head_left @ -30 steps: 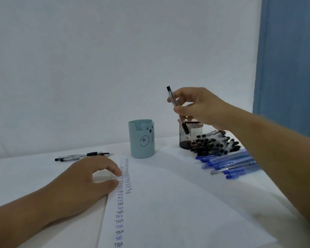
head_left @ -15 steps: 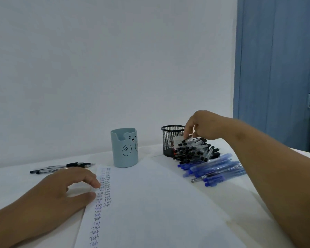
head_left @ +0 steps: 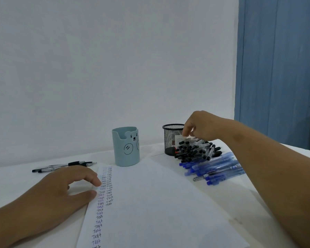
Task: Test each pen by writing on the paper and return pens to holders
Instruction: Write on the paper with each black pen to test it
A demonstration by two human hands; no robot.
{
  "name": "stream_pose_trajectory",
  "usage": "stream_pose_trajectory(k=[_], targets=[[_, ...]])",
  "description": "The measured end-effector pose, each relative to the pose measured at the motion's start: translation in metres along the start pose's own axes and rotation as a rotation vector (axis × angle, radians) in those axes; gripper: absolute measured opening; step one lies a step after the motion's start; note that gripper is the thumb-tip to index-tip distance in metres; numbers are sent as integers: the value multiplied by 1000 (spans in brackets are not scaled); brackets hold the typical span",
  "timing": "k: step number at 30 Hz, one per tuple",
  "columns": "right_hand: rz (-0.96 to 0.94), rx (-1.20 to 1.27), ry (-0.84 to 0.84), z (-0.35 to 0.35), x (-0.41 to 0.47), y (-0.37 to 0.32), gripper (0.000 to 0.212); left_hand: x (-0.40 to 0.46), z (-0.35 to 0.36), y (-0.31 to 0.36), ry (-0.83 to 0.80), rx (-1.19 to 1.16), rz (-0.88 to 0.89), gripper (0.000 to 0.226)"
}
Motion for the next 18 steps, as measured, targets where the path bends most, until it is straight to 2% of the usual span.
stream_pose_trajectory(k=[3,7,12,18], targets=[[-32,13,99,-9,-9,-26,44,2,-1,-5,-7,22,0,39],[-237,197,182,6,-22,-90,36,3,-5,-12,-10,37,-18,36],[-453,275,41,61,-34,-158,30,9,-12,-25,-23,99,-58,28],[-583,171,-8,105,-33,-181,22,17,-29,-54,49,204,-123,22]])
Point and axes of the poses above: each hand's wrist, its own x-axis towards the middle knuckle, its own z-axis out of the palm, y = z × x, the point moved 1 cm from there along x, towards the middle knuckle, and after that the axes turned 7 degrees about -y, right-handed, at the moved point
